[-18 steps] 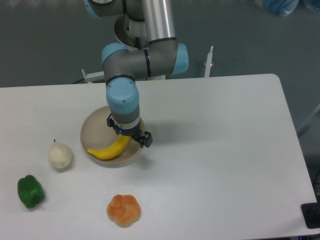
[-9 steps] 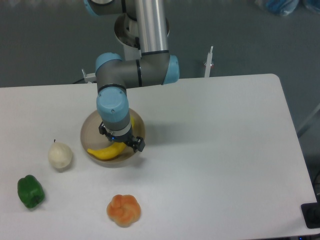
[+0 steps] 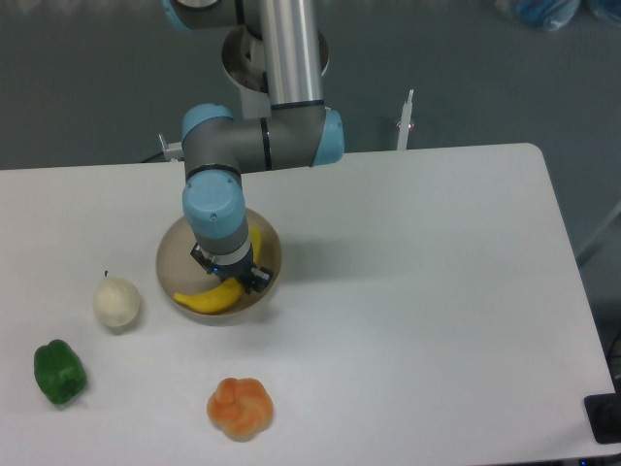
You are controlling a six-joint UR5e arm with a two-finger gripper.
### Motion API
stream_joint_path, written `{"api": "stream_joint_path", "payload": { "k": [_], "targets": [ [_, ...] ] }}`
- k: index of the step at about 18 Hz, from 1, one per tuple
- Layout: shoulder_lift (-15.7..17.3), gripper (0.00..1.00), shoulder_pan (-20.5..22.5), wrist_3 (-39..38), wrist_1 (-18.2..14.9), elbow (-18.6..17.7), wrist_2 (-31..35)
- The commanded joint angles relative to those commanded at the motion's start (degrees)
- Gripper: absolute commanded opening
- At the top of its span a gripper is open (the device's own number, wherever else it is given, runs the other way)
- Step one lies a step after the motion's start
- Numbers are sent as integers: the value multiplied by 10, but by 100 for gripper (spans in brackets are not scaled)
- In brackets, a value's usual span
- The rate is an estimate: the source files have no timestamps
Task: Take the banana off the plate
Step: 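Lift the banana up off the plate, then carry the held banana away from the plate, beside it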
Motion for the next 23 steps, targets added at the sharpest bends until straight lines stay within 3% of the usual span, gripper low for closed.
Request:
{"api": "stream_joint_path", "payload": {
  "k": [5,7,10,14,19,23],
  "targets": [
    [47,0,22,4,-28,11,-1],
    [70,0,44,6,-49,28,-2],
    [78,0,84,7,-63,76,2],
    [55,0,136,81,-89,136,3],
    [31,0,213,204,-85,144,2],
    [-4,0,245,268,-89,174,2]
  ]
}}
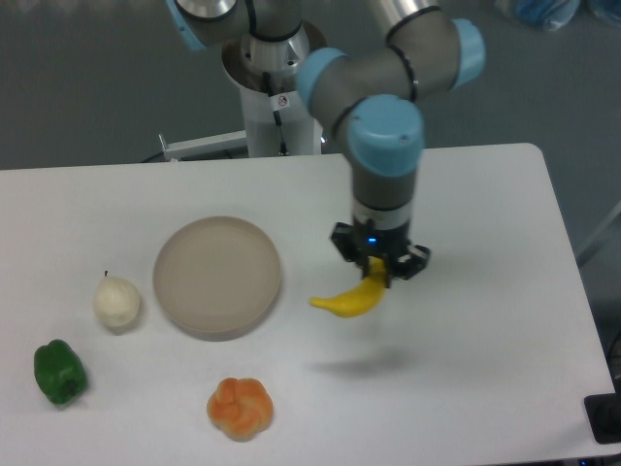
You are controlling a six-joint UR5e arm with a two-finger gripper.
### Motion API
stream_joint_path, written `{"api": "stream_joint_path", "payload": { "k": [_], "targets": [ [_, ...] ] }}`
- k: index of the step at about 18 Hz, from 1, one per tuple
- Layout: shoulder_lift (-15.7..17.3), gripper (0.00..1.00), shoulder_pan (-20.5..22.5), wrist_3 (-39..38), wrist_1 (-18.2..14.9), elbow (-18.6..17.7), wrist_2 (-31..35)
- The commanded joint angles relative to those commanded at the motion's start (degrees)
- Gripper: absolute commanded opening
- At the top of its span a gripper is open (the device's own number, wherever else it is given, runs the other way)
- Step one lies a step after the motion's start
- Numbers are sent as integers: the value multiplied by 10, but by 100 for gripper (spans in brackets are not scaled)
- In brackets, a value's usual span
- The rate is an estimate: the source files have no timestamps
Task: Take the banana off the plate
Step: 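Carry the held banana away from the plate, beside it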
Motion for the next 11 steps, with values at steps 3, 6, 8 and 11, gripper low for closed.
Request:
{"api": "stream_joint_path", "payload": {
  "k": [3,6,8,11],
  "targets": [
    [-51,0,11,48,1,37,1],
    [-76,0,18,61,0,69,1],
    [-82,0,24,77,-2,82,1],
    [-82,0,26,125,-11,85,1]
  ]
}}
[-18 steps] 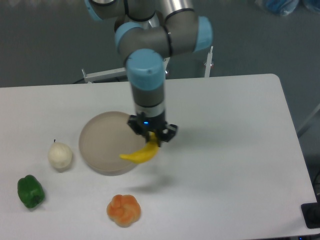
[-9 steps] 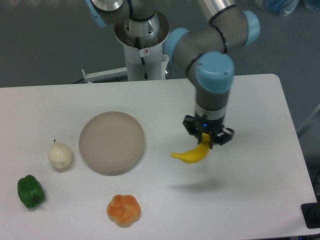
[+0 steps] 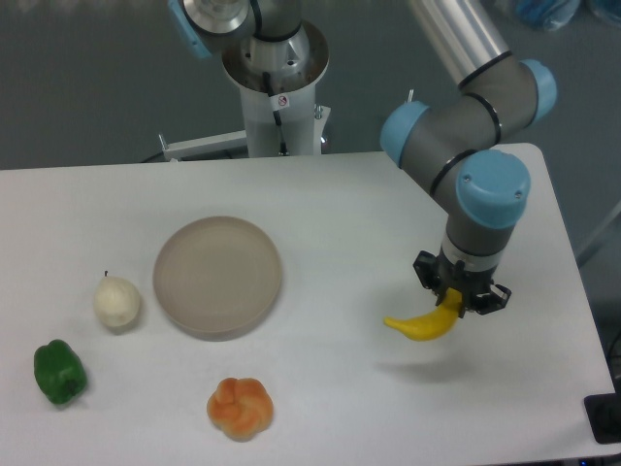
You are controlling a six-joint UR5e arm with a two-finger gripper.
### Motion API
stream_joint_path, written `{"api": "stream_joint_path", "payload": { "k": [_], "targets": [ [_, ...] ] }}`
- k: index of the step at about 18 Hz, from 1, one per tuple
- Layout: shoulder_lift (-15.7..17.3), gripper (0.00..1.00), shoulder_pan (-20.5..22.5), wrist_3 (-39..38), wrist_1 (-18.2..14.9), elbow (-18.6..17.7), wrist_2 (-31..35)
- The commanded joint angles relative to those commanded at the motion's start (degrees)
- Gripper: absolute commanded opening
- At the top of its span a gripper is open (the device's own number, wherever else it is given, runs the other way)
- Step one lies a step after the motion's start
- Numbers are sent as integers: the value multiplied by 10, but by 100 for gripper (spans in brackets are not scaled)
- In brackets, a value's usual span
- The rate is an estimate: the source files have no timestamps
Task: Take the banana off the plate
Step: 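Carry the held banana away from the plate, beside it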
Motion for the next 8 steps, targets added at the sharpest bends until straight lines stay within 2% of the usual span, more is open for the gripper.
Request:
{"api": "stream_joint_path", "payload": {
  "k": [8],
  "targets": [
    [-3,0,5,39,-2,-1,-2]
  ]
}}
